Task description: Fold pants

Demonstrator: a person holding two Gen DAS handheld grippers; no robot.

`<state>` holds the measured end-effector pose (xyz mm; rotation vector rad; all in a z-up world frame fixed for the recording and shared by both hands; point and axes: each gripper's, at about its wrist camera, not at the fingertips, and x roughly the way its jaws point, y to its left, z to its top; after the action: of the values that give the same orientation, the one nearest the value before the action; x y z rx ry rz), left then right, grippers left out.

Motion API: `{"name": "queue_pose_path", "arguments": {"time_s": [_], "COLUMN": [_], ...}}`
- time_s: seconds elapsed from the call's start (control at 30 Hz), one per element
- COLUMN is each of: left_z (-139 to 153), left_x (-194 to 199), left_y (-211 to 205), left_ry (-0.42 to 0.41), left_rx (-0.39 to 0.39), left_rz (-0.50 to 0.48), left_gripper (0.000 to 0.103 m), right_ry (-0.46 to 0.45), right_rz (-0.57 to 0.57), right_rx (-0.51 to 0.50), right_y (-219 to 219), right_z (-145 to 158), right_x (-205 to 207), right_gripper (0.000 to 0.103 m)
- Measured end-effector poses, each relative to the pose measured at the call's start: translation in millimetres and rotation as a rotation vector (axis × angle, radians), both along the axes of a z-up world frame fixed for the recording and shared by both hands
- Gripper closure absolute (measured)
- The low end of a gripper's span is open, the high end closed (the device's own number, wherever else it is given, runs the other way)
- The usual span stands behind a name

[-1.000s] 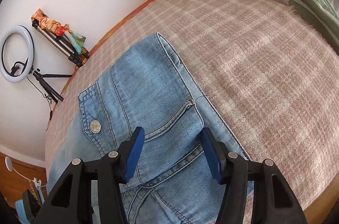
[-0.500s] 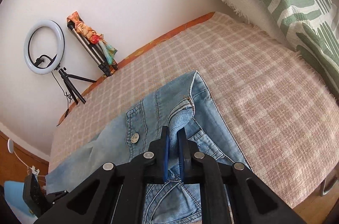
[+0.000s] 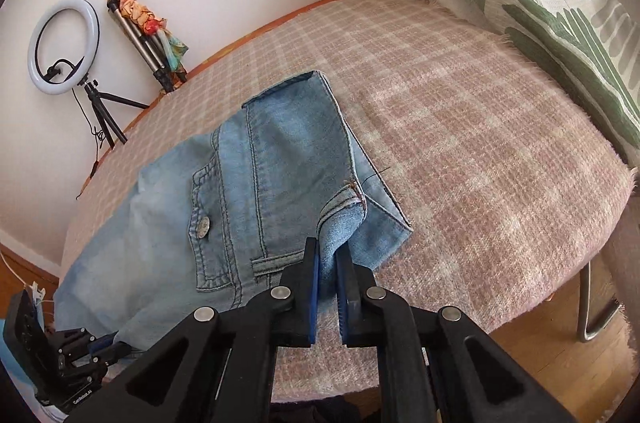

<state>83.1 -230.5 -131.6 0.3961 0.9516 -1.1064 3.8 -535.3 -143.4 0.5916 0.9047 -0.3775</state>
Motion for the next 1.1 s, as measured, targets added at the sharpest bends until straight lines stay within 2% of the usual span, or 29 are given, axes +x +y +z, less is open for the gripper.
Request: {"name": "queue_pose_path", "arguments": {"time_s": [0.07, 0.13, 0.17, 0.2, 0.23, 0.27, 0.33, 0.4, 0.47, 0.53, 0.63, 0.73, 0.83, 1.0, 1.07, 1.1], "left_z": [4, 8, 11, 16, 22, 28, 41, 51, 53, 46, 26, 8, 2, -2, -4, -5], "left_x": [-2, -1, 0, 0, -1, -2, 1, 9, 18, 29, 43, 54, 61, 75, 79, 80], "left_y": [-1, 1, 3, 4, 6, 9, 13, 17, 18, 18, 20, 25, 30, 35, 37, 38], "left_ry": [-0.001, 0.037, 0.052, 0.061, 0.064, 0.064, 0.06, 0.046, 0.005, -0.013, -0.015, -0.001, 0.01, 0.022, 0.032, 0.037], "left_rx": [0.002, -0.003, -0.009, -0.018, -0.033, -0.051, -0.092, -0.119, -0.106, -0.081, -0.023, 0.022, 0.033, 0.033, 0.031, 0.031], "left_rz": [-0.005, 0.003, 0.013, 0.017, 0.017, 0.019, 0.041, 0.076, 0.13, 0.171, 0.225, 0.267, 0.288, 0.318, 0.331, 0.335], "left_gripper": [0.092, 0.087, 0.087, 0.087, 0.084, 0.074, 0.061, 0.06, 0.06, 0.06, 0.06, 0.06, 0.06, 0.06, 0.06, 0.06], "right_ry": [0.043, 0.088, 0.098, 0.082, 0.052, 0.015, -0.049, -0.099, -0.118, -0.119, -0.093, -0.077, -0.088, -0.123, -0.146, -0.151], "right_rz": [0.015, 0.045, 0.047, 0.047, 0.046, 0.041, 0.047, 0.083, 0.142, 0.169, 0.2, 0.232, 0.295, 0.333, 0.349, 0.369], "right_rx": [-0.013, -0.041, -0.076, -0.102, -0.112, -0.114, -0.114, -0.103, -0.11, -0.106, -0.014, 0.038, 0.126, 0.139, 0.144, 0.156], "right_y": [1, 3, 3, 2, -2, -7, -19, -31, -43, -56, -79, -91, -94, -95, -92, -90], "right_z": [-4, 0, 5, 13, 22, 31, 48, 59, 60, 52, 27, 2, -15, -19, -20, -21], "right_x": [1, 3, 2, -1, -3, -5, -1, 14, 39, 68, 110, 135, 148, 155, 155, 156], "right_gripper": [0.097, 0.088, 0.078, 0.064, 0.059, 0.058, 0.053, 0.036, 0.029, 0.028, 0.028, 0.028, 0.027, 0.019, 0.021, 0.026]}}
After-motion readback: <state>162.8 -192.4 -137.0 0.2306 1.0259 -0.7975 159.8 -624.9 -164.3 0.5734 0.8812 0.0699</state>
